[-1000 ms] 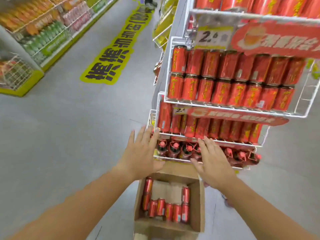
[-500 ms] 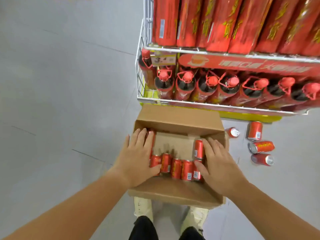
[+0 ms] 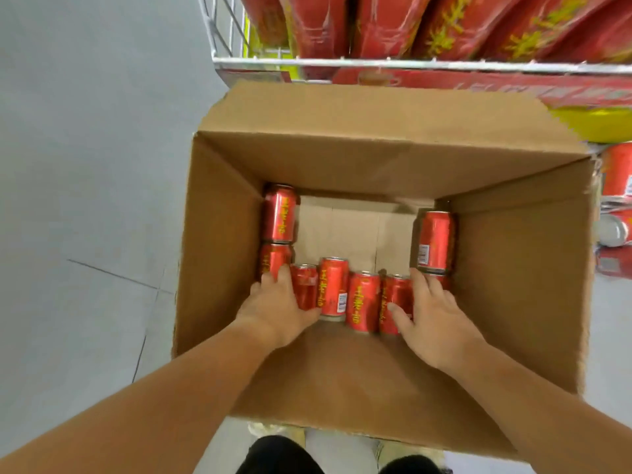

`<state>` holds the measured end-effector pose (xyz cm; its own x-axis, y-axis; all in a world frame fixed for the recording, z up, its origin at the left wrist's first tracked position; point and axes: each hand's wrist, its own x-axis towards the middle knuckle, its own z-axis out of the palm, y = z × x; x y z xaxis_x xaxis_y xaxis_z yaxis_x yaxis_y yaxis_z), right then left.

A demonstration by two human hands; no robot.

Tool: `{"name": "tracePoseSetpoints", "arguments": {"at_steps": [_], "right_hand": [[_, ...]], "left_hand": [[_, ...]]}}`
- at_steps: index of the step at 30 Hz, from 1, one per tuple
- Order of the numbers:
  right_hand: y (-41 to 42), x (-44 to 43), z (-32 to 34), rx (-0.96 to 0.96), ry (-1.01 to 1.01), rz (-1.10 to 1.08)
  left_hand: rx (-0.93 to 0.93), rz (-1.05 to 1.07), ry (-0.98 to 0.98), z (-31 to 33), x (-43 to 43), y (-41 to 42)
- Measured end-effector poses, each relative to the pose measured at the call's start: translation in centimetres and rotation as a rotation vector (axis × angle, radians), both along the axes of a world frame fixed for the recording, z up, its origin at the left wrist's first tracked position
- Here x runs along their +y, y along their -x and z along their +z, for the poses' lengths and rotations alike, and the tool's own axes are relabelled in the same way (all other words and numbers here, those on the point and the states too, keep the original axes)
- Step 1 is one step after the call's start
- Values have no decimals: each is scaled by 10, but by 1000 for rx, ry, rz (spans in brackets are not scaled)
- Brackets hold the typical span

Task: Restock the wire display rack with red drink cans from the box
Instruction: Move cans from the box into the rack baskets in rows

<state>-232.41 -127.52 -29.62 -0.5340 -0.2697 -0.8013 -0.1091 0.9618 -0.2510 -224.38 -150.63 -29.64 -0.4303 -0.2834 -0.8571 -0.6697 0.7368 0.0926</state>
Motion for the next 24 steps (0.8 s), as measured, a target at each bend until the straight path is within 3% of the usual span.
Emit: {"name": "tracePoseSetpoints", "arguments": {"at_steps": [5,8,24], "right_hand": [[-8,-4,-43,-127,-38,-279],[-10,-7,-55,-106,-58,-385],[-17,-20,-77,148,-180,-322]], "left_hand": [[-65,209,-88,-40,7,-10],[-50,269,-106,-52,9,-14],[119,377,-99,-68,7,-21]]}}
